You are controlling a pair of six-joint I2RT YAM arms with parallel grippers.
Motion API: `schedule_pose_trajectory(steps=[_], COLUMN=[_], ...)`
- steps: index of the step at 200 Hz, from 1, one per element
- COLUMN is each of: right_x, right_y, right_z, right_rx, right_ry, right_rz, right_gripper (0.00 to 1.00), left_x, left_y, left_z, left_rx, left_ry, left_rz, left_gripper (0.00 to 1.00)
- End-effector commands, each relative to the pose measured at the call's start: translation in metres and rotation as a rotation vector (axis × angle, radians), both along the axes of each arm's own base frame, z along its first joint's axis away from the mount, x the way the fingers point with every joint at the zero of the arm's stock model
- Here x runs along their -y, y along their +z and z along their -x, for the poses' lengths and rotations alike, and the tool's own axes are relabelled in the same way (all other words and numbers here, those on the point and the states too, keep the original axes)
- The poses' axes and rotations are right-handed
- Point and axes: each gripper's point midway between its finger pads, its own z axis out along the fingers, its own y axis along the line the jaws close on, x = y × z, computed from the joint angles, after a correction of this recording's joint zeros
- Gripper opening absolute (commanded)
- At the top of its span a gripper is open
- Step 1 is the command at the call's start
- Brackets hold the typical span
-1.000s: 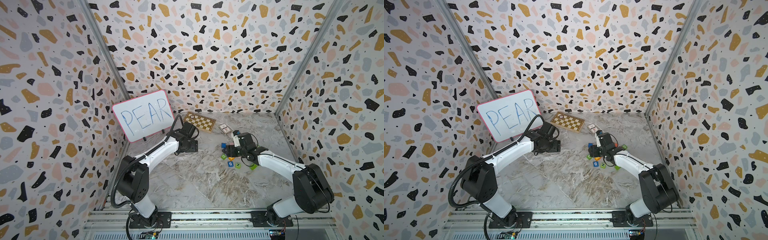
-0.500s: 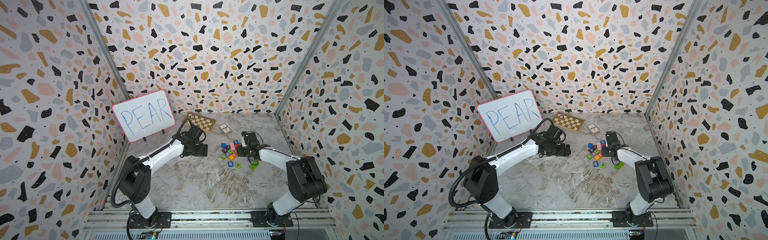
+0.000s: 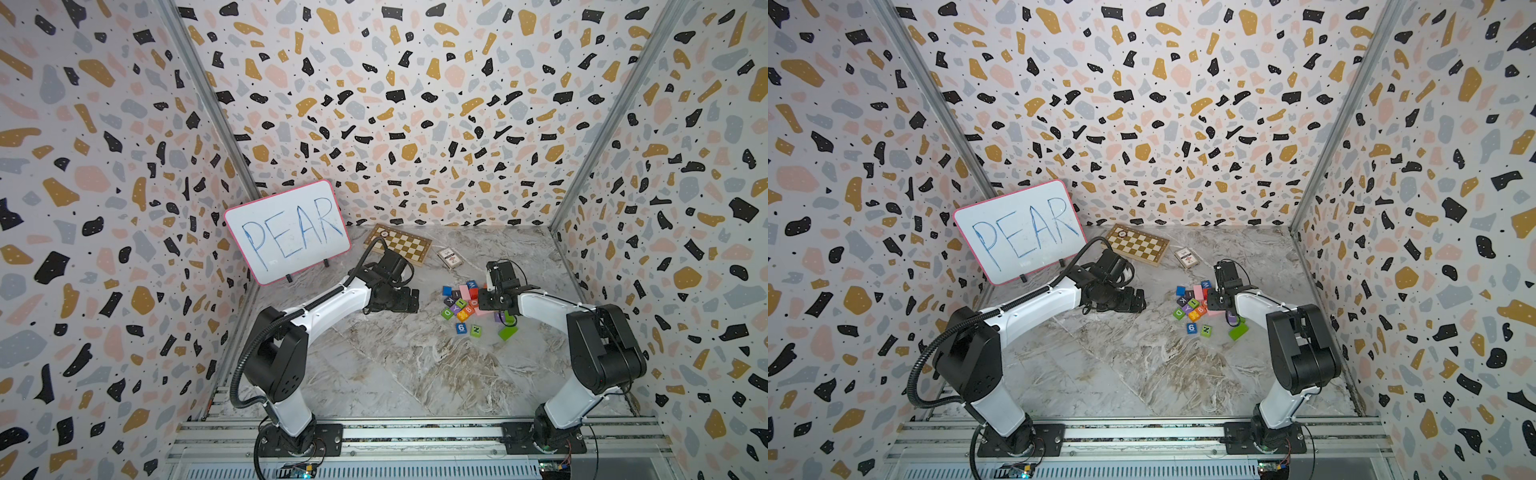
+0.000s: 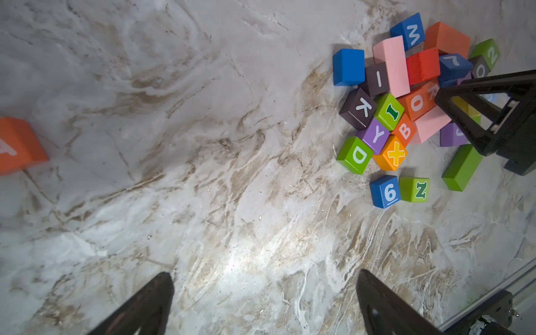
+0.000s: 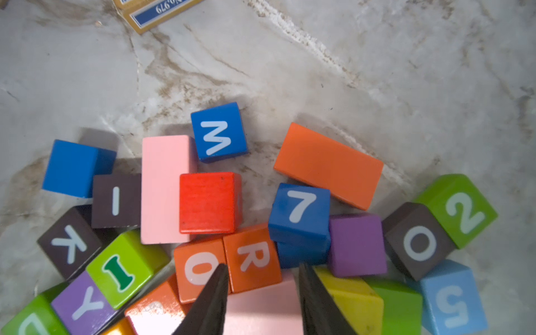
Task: Spell the uppercase word “pear” with letter blocks
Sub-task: Pick up the letter block from the center of the board.
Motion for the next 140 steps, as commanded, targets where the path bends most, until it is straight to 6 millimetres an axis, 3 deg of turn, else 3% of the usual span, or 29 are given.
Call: schedule_pose_trajectory(steps=[1,73,140], right_x=[-0.001,0.001,0.009], right_y=[0.010,-0.003,-0.002], right_z=[-0.013,-0.013,-0.012], right_rx=[0.034,0.011,0.013], right_ry=[-0.006,-0.014,-0.034], right_rz=[-0.001,0.013,0.047], right_gripper=[0.42,0.41,0.40], left_x=[0.006,0.003,0.004], left_y=[0.005,-0.001,-0.004], left_z=[-0.005,-0.003,-0.004], left_rx=[0.023,0.012,0.006], left_ry=[-0.018,-0.031,-0.034], left_rz=[0.011,-0.012,-0.017], left_gripper=[0.97,0.98,0.98])
